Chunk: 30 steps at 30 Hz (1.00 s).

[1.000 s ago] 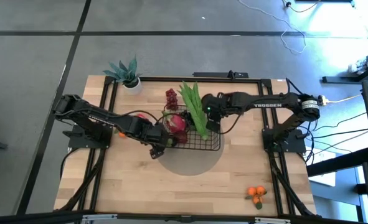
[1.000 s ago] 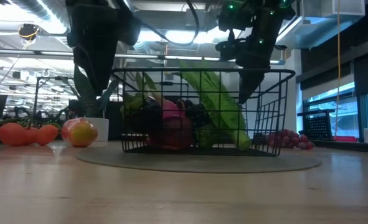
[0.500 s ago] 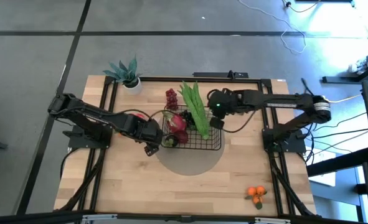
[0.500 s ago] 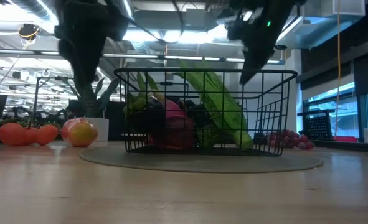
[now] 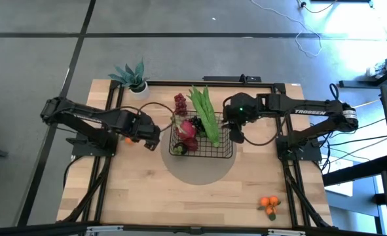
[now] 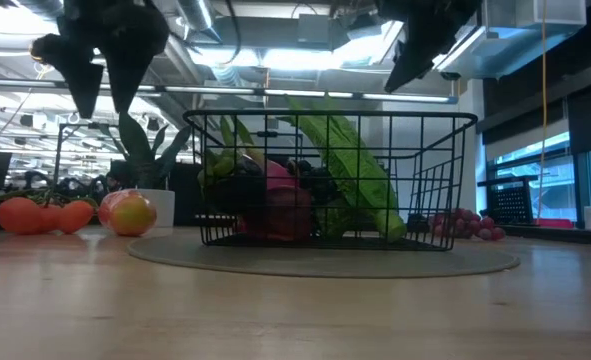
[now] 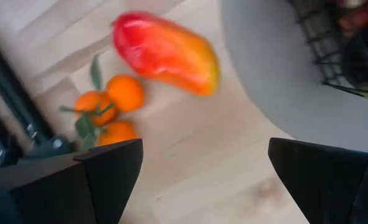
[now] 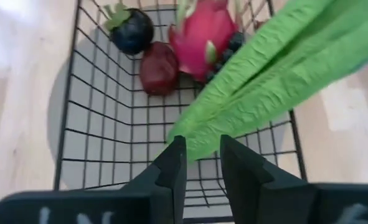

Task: Build produce basket
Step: Put the top orange tangerines into the black wire basket

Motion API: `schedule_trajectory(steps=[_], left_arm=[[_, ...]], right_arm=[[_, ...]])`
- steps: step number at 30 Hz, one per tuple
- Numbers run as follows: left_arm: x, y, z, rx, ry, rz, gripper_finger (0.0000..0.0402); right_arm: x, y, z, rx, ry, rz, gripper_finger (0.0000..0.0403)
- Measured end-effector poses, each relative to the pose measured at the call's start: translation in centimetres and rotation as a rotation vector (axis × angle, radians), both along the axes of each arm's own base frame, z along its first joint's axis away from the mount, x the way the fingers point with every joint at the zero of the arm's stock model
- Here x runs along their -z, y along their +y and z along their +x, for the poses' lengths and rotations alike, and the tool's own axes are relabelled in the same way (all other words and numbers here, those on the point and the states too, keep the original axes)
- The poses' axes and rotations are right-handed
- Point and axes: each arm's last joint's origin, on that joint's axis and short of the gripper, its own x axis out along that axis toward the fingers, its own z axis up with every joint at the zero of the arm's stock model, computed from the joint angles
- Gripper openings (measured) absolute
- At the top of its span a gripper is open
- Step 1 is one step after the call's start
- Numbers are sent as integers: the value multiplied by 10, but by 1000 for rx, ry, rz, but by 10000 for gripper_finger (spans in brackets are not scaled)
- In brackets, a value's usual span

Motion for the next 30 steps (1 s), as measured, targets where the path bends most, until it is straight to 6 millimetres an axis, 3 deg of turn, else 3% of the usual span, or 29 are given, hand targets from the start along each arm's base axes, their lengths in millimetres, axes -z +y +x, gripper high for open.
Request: schedule_trajectory(steps=[5, 13, 20, 30], left_arm=[[-1, 19, -6, -160, 37, -77, 335], [-1, 44, -8, -161, 62, -149, 335], [0, 63, -19, -262, 139, -163, 335], [28, 72, -31, -321, 241, -168, 335]], right_arm=[[-1, 2, 1, -57, -17, 37, 84], [-1, 3, 1, -107, -21, 41, 84], [-1, 3, 1, -121, -21, 29, 84], [-1, 3, 1, -125, -21, 25, 84]])
